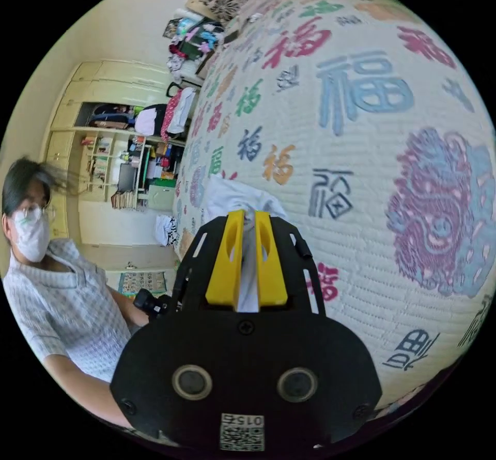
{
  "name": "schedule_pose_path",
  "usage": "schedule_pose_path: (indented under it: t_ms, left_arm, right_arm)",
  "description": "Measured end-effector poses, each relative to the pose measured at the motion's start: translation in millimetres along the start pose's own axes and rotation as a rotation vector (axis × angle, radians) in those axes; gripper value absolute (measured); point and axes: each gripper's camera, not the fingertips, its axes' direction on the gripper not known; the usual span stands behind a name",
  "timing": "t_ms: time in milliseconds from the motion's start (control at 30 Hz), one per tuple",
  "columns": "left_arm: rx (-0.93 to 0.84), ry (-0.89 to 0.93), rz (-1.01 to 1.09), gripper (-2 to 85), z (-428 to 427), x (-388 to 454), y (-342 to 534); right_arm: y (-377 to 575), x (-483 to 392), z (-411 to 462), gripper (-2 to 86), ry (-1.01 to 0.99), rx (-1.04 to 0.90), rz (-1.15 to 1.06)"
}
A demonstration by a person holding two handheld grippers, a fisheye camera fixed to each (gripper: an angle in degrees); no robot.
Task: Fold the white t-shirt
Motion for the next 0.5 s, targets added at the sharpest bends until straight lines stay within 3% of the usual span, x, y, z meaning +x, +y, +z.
schedule_pose_path:
  t_ms: [100,200,367,500]
  left_arm:
    - [-0.047,0.049,-0.015,-0.4,32,-7,-5]
    - [-0.020,0.120,0.108,-0.2,26,-1,-8]
    - [0.089,0.161,0.120,0.0,-6,-34,-21]
    - [-0.078,0.288,0.172,0.1,46,-38,-33]
  right_arm:
    - [24,20,-24,4.9,0.004,0.093,0.092]
    - [50,16,-44,6.2,0.011,0.142,0.137]
    - [119,-22,-24,7.0,-0.046,0.006,0.139]
    - [170,-34,-4,6.9,-0.039,-0.011,0.197]
